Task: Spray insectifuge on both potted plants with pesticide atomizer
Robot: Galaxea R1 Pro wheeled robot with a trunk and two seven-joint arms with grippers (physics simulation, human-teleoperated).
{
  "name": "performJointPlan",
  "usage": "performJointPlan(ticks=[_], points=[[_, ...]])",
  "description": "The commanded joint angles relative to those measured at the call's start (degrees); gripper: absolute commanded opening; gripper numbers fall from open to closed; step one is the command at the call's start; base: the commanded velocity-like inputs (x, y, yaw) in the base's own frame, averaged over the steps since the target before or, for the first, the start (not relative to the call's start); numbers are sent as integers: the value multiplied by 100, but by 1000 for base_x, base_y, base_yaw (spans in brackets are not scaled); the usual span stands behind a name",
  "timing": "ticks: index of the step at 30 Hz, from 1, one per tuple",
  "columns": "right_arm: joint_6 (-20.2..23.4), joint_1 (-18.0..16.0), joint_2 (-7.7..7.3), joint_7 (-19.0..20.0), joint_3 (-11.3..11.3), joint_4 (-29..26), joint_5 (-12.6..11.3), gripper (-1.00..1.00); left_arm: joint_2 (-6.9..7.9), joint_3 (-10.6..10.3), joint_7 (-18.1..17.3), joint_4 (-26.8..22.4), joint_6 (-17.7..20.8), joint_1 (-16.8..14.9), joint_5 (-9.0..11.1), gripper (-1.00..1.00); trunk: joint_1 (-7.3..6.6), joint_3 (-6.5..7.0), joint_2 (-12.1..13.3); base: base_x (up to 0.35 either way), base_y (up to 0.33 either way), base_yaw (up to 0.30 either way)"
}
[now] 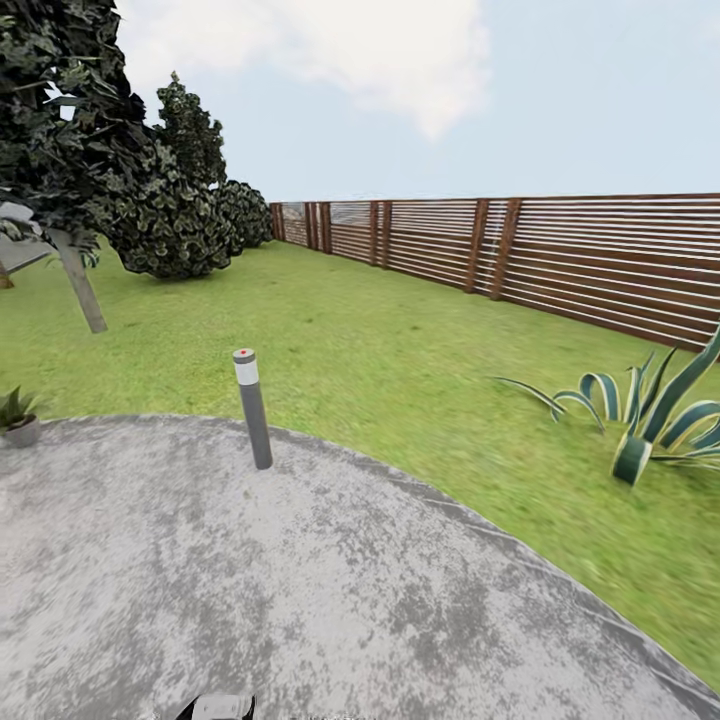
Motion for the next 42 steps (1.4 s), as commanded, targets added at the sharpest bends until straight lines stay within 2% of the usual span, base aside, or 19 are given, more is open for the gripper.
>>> performJointPlan(ticks=[1, 42], points=[[-1, 0, -1, 1, 1, -5, -4, 100, 0, -2, -1, 6, -19, -6, 0, 100, 22, -28, -44, 0, 0, 259], [-1, -1, 0, 1, 1, 0, -4, 100, 0, -2, -1, 6, -19, -6, 0, 100, 923, -919, -1689, 0, 0, 260]])
